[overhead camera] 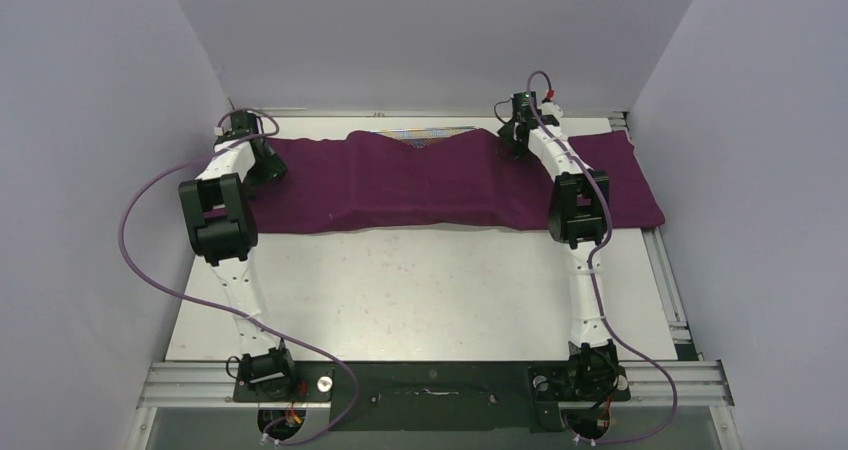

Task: Open and lay out the surgical kit
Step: Open the surgical kit at the center of the board.

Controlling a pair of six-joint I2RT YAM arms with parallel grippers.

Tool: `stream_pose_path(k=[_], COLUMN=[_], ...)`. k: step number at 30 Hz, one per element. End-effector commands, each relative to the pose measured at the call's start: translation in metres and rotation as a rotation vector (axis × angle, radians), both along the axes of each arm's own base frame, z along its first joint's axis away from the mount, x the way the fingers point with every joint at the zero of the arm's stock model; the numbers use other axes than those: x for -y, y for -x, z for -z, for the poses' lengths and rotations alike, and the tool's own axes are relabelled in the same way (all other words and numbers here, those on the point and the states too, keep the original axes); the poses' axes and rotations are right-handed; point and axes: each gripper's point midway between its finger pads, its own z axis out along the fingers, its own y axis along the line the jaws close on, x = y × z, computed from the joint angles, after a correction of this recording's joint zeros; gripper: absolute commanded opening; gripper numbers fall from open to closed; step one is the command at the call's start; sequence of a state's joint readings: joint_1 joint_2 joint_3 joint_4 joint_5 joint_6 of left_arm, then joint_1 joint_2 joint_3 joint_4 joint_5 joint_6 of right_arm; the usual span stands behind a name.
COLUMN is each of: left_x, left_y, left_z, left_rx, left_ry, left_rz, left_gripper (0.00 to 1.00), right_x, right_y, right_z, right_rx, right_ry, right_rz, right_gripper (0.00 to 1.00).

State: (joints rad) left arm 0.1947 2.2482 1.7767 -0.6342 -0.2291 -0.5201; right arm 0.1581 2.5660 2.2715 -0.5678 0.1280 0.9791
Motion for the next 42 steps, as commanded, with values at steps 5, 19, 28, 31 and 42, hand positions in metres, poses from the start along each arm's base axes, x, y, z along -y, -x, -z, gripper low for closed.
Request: stream_pose_path(k=[5, 19, 28, 31, 42], left_x=[-0.002, -0.004, 0.005, 0.009, 0.029], left_y=[0.011, 0.008, -0.015, -0.021, -0.003], left_z=[0.004, -0.005, -0.033, -0.047, -0.071], left_rx=[-0.037, -0.017, 0.08, 0.115, 0.162], left_ry=[-0.004, -0.005, 0.044, 0.064, 0.112], left_rz=[-0.027, -0.039, -0.009, 0.003, 0.027], left_gripper=[0.79, 0.79, 0.79, 0.79, 0.79], right_x=[0.001, 0.016, 0.021, 0.021, 0.021], right_y=[0.016, 0.009, 0.043, 0.063, 0.186], right_z=[0.014, -0.083, -0.104, -0.103, -0.112], right_rx=[-0.064, 0.095, 0.076, 0.046, -0.112], right_ry=[0.054, 0.174, 0.175, 0.16, 0.142], right_rz=[-0.028, -0.035, -0.035, -0.032, -0.042], right_gripper=[0.18, 0.05, 0.05, 0.05, 0.05])
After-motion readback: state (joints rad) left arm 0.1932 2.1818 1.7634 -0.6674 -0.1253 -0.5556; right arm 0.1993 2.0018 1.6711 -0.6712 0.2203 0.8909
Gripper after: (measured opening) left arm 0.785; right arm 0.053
